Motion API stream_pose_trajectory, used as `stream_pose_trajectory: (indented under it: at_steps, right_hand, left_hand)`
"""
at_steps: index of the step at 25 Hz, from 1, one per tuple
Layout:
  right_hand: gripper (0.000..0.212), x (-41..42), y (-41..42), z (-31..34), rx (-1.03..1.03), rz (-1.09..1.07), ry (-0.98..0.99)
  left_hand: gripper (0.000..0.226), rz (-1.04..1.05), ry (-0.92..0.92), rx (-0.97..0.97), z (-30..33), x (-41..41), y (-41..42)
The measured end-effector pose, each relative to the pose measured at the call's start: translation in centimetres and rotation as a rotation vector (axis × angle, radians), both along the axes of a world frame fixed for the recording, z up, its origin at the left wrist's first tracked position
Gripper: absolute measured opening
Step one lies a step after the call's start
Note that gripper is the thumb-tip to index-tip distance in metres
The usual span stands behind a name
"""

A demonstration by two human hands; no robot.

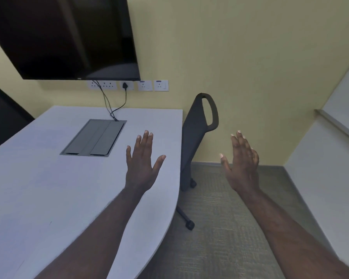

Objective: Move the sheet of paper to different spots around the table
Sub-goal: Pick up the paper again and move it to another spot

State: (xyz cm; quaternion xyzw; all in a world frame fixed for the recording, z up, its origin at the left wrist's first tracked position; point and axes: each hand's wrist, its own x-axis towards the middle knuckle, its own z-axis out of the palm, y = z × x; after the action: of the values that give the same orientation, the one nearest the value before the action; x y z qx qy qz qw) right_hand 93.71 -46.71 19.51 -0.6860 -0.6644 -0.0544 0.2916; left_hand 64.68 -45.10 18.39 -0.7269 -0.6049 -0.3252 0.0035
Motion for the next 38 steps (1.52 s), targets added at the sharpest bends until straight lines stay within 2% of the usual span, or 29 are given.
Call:
stream_pose_trajectory:
  at_steps: [7, 14, 22, 31, 38]
  right_hand:
    - [0.065, -3.5, 10.2, -1.8, 0.008, 0.232, 0.059]
    - [0.063, -8.6, 19.4, -4.2, -0.028, 0.405, 0.078]
    - [0.061, -13.0, 26.4, -5.6, -0.085, 0.563, 0.107]
    - [0.061, -18.2, 35.3, -6.7, -0.128, 0.904, 0.15]
    - [0.059, -24.4, 37.3, -8.0, -0.14, 1.099, 0.179]
  left_hand:
    - [0.07, 0.146, -0.057, 0.017, -1.9, -3.7, 5.5]
    - [0.069, 0.256, -0.092, -0.055, -4.2, -8.0, 11.0]
    - [0.064, 0.407, -0.163, -0.109, -6.2, -10.6, 13.2]
    - [0.066, 0.677, -0.173, -0.121, -6.3, -9.9, 15.4]
    - [0.065, 0.896, -0.214, -0.141, -7.4, -11.5, 14.2]
